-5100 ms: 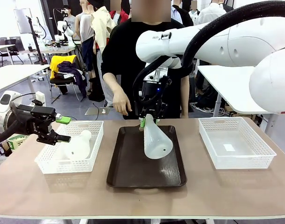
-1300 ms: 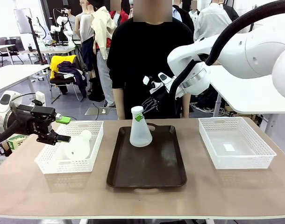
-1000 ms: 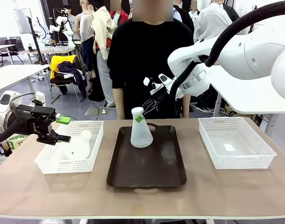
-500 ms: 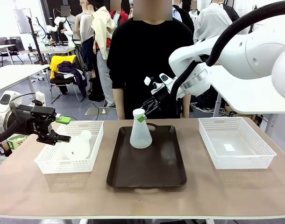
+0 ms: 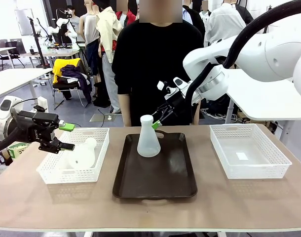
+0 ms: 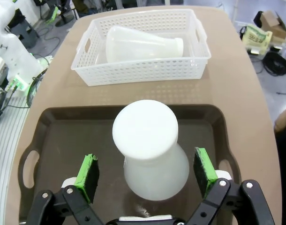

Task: Prepare the laboratory tools.
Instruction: Place the picked Big flask upright in the Handle tray as instructed by the person, then pick up the Big flask that the person points to.

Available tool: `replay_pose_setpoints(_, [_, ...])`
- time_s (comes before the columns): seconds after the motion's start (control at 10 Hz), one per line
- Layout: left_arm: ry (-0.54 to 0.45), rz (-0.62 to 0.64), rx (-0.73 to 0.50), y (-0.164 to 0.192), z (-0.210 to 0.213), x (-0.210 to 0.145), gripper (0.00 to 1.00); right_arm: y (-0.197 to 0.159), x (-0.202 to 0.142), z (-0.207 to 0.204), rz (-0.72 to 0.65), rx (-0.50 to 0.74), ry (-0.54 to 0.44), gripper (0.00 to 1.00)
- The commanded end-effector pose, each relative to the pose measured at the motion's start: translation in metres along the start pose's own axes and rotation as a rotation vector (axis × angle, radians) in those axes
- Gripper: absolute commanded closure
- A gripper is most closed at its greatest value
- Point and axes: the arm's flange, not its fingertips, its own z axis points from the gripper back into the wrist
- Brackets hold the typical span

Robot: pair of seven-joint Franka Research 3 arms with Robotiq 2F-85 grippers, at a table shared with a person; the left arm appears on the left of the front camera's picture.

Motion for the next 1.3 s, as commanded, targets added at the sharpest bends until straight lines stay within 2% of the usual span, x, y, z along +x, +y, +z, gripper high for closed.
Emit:
replay_pose_setpoints(0.0, [-0.02,-0.023,-0.024,0.0008,-0.0012,-0.0011,0.0,-0.0021,-0.0001,-0.0066,0.005,0.009,0.001,0.0])
replay_pose_setpoints(1.2, [-0.02,-0.023,-0.024,0.0008,-0.0012,-0.0011,0.0,-0.0021,-0.0001,-0.0066,0.005,0.009,0.001,0.0])
